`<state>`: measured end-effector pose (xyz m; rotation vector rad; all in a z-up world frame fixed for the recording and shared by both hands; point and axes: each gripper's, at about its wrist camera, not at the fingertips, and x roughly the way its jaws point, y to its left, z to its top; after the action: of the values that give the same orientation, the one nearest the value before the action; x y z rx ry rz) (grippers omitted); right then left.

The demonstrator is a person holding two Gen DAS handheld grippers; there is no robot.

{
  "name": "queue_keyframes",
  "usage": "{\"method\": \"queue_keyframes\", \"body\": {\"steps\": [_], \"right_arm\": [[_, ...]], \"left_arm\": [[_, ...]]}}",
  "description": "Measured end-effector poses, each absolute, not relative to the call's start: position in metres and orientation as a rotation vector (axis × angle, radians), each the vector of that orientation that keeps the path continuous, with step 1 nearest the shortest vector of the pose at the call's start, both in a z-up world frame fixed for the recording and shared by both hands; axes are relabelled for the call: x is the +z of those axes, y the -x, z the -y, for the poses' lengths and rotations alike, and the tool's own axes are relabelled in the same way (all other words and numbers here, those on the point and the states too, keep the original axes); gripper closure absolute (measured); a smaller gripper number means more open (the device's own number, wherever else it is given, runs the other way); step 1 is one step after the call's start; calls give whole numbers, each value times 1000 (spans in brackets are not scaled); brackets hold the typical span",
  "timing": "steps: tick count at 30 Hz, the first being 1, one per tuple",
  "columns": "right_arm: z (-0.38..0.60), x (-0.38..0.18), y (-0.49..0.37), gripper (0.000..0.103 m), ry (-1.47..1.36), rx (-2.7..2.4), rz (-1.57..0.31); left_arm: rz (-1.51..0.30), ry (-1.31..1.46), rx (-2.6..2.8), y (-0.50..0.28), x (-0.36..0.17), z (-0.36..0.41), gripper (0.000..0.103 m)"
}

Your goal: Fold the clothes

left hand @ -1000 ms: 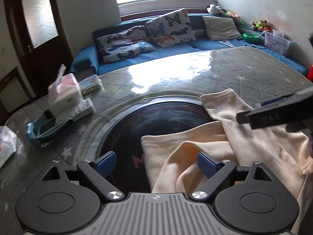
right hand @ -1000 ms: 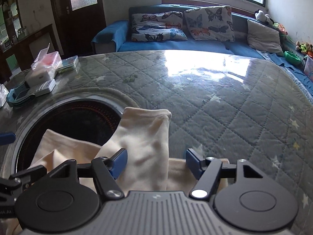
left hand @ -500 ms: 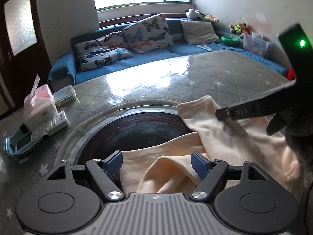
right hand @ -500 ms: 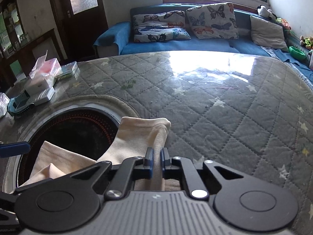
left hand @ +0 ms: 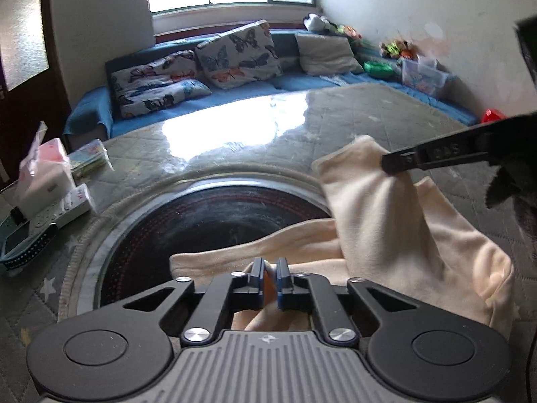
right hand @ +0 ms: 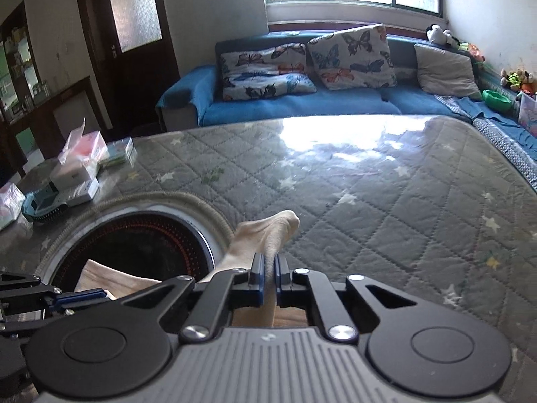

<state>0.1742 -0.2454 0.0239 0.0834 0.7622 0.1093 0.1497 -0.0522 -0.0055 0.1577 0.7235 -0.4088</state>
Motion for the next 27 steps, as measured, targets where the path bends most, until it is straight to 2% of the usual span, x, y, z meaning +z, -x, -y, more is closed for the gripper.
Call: {"method": "queue_keyframes", "body": {"steps": [8,19,24,27], "right_arm": [[272,41,-143,99,-103,46,-694],[323,42,-99,100,-98,-91,-676],[338,28,-90,100,-111,-119,-727],[334,25,-92,97,-118,-98,-739]], "left_arm": [[-659,-110,-339,-136,13,33,101],[-666,-93,-281,-128,16,-1,103],[-728,-166,-278,-133,4,7,96],[-736,-209,-275,-141,-4,14,80]]}}
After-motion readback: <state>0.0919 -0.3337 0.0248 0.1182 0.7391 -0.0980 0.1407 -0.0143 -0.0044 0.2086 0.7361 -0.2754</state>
